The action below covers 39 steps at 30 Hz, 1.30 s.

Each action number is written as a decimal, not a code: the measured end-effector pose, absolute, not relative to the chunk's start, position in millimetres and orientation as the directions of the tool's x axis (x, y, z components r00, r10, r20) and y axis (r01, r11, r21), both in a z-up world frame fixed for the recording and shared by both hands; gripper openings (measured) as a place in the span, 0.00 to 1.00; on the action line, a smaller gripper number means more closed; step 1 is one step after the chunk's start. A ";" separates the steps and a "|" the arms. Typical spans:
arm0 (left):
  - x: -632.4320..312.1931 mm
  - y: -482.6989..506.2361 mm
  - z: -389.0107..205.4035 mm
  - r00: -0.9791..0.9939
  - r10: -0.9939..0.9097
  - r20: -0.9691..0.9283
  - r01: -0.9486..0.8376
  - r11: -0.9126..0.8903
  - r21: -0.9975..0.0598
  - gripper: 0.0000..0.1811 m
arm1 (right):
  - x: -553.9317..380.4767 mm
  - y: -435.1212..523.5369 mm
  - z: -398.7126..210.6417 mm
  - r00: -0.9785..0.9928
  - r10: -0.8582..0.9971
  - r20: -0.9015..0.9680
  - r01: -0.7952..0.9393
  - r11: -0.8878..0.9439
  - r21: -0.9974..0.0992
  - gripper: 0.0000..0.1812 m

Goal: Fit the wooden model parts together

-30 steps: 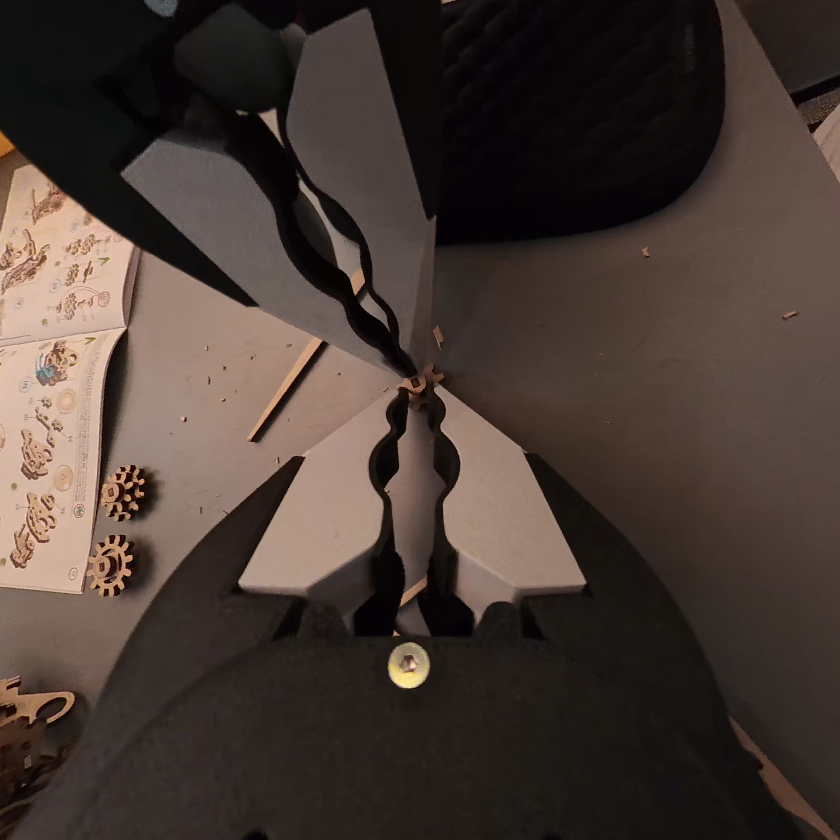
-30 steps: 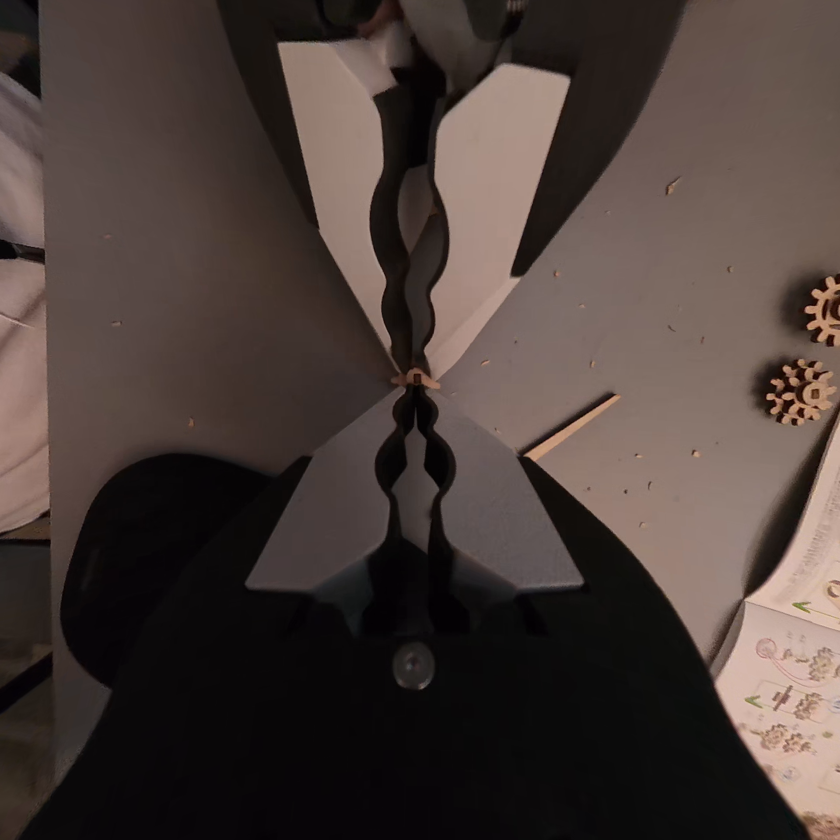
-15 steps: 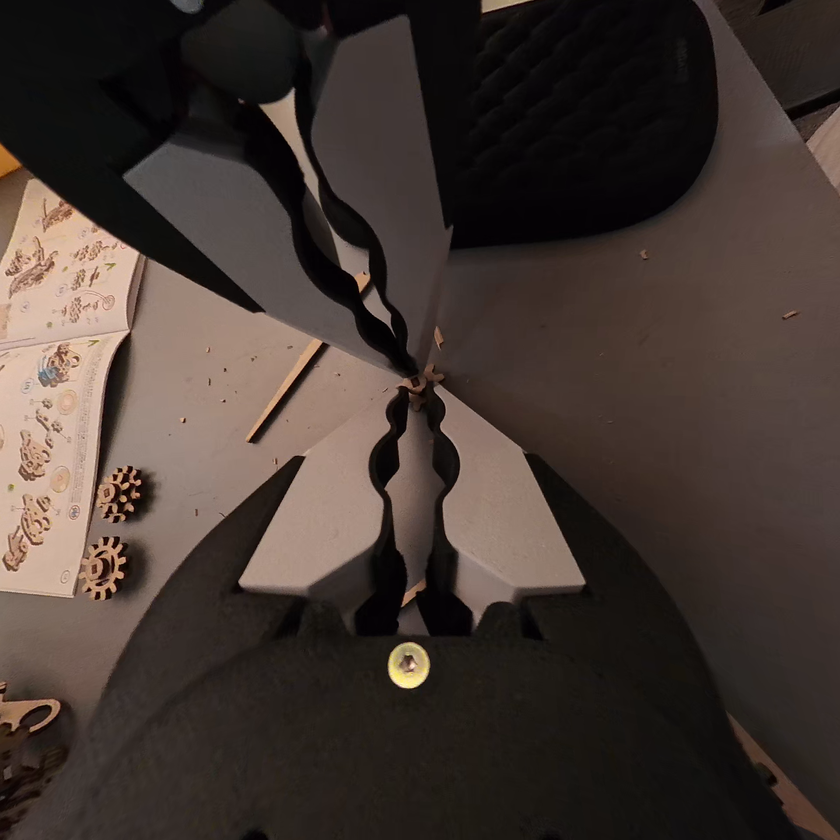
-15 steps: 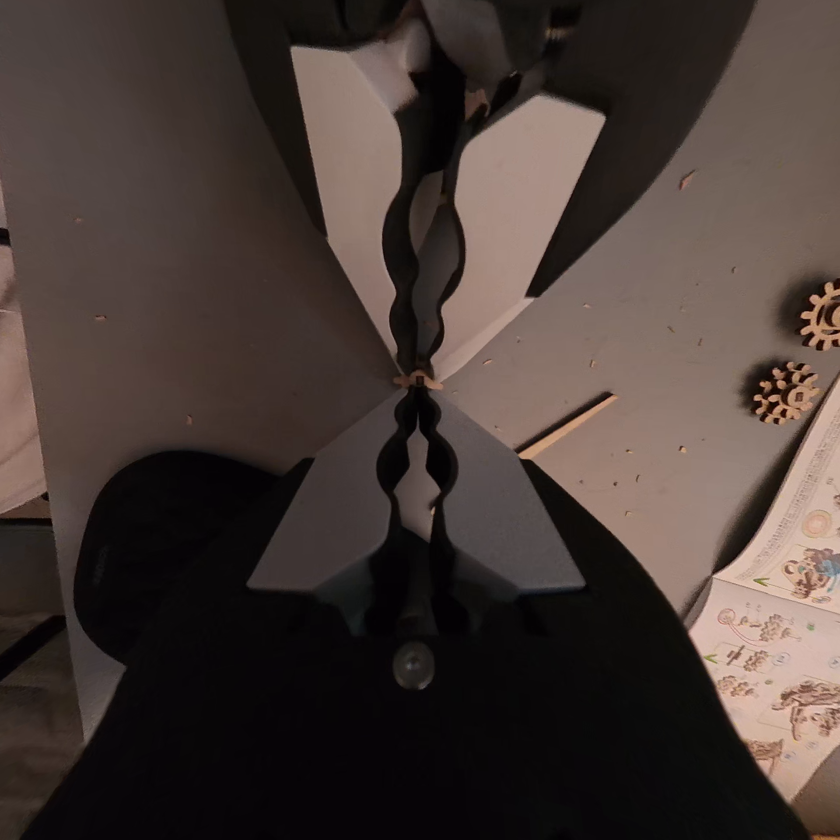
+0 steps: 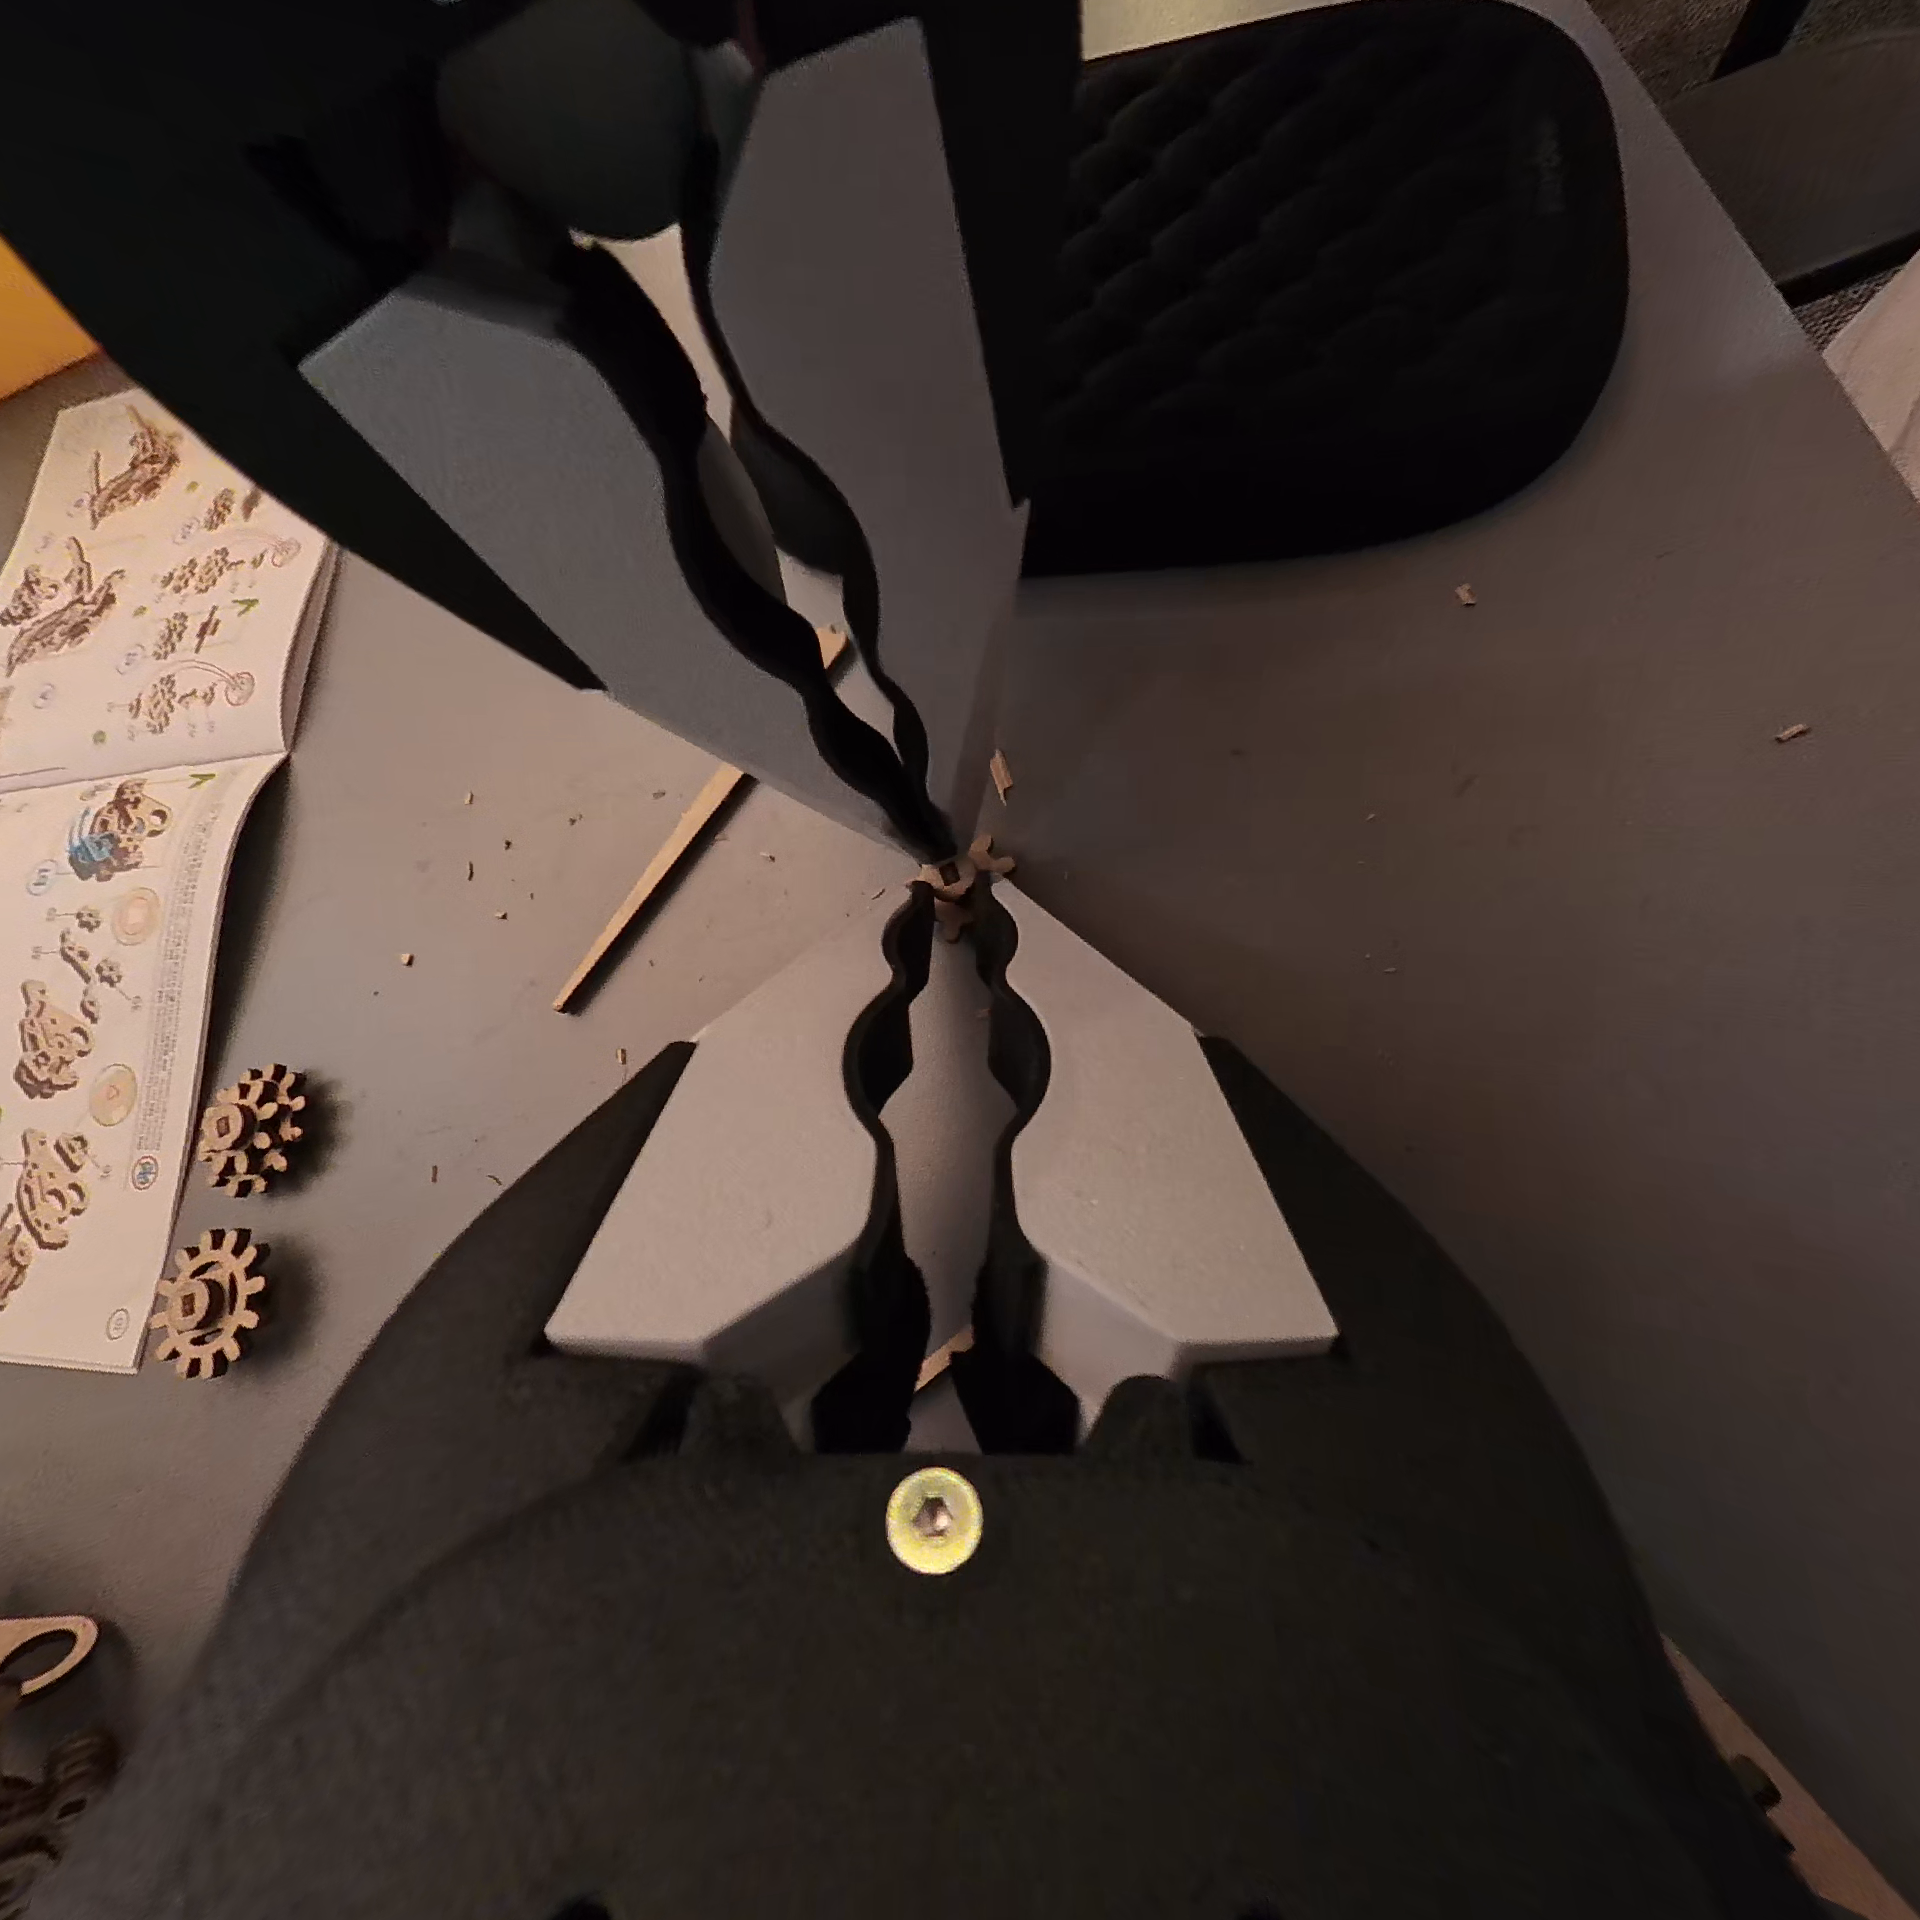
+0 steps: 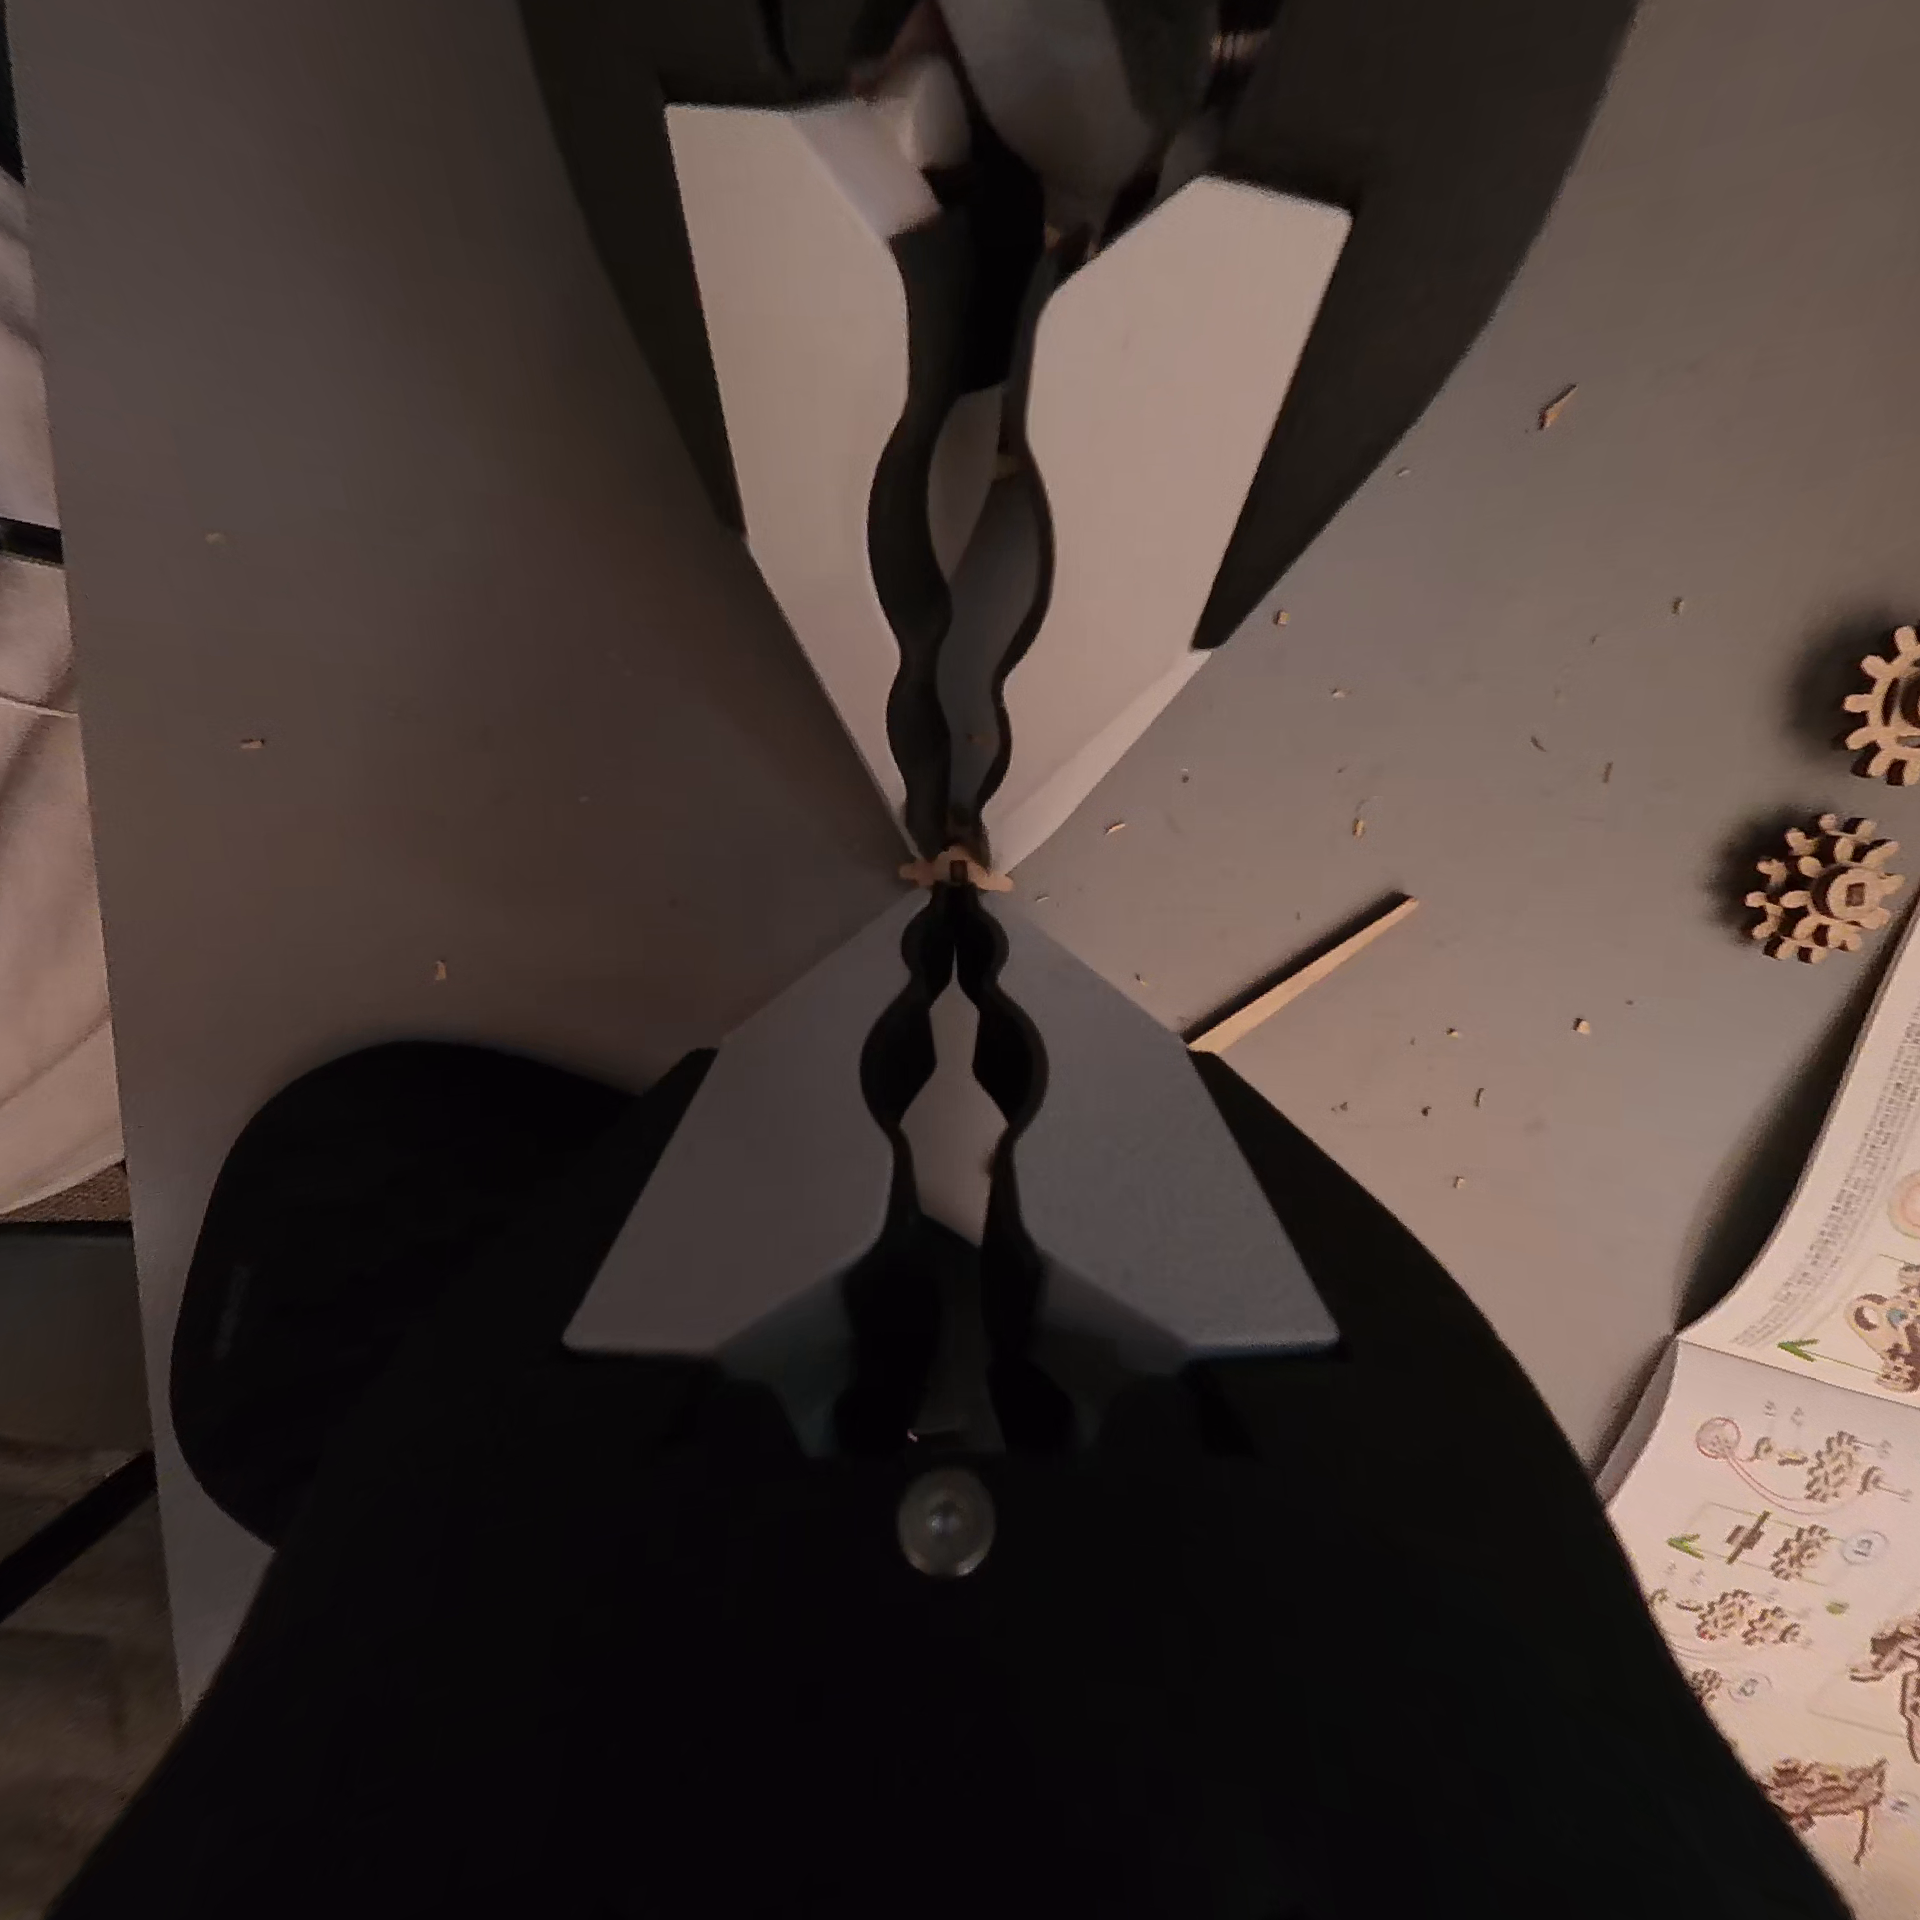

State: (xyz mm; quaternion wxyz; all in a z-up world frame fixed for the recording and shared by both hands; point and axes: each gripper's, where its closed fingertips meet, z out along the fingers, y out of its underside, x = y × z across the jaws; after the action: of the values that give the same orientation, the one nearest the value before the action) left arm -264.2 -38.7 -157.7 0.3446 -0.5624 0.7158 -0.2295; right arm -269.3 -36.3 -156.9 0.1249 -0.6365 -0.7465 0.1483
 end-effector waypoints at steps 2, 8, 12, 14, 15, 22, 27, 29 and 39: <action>-264.3 -38.6 -157.7 -0.130 -0.964 -0.230 -0.645 0.259 -0.719 0.04 | -269.4 -36.2 -156.9 -0.165 0.986 0.008 0.917 0.156 -0.367 0.00; -264.4 -38.1 -157.6 -0.129 -0.963 -0.236 -0.647 0.262 -0.716 0.04 | -269.1 -35.8 -156.7 -0.166 0.986 0.014 0.903 0.158 -0.399 0.00; -262.5 -36.7 -157.2 -0.124 -0.960 -0.250 -0.643 0.269 -0.717 0.04 | -267.3 -31.3 -155.6 -0.158 0.986 0.055 0.898 0.166 -0.407 0.00; -259.9 -39.0 -157.3 -0.128 -0.958 -0.256 -0.637 0.277 -0.719 0.04 | -272.3 -24.7 -149.1 -0.136 0.987 0.085 0.878 0.160 -0.451 0.00; -259.9 -39.0 -157.3 -0.130 -0.956 -0.261 -0.639 0.282 -0.716 0.04 | -271.3 -26.0 -149.1 -0.136 0.989 0.063 0.880 0.150 -0.451 0.00; -259.5 -38.6 -157.2 -0.126 -0.961 -0.245 -0.633 0.267 -0.726 0.04 | -266.7 -32.8 -155.5 -0.158 0.987 0.005 0.901 0.146 -0.409 0.00; -259.5 -38.5 -157.3 -0.125 -0.962 -0.242 -0.632 0.265 -0.728 0.04 | -266.2 -36.2 -155.6 -0.174 0.985 -0.012 0.903 0.154 -0.402 0.00; -259.6 -38.5 -157.3 -0.125 -0.963 -0.239 -0.632 0.264 -0.728 0.04 | -267.5 -36.6 -155.4 -0.172 0.985 -0.018 0.900 0.149 -0.409 0.00; -259.6 -38.5 -157.4 -0.123 -0.963 -0.241 -0.630 0.264 -0.730 0.04 | -268.2 -36.7 -156.0 -0.217 0.974 0.063 0.905 0.225 -0.361 0.00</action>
State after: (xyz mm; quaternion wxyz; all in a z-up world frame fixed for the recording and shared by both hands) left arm -259.6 -38.5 -157.4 0.3539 -0.5595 0.7118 -0.2347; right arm -268.2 -36.7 -156.0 0.1393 -0.6099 -0.7702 0.1242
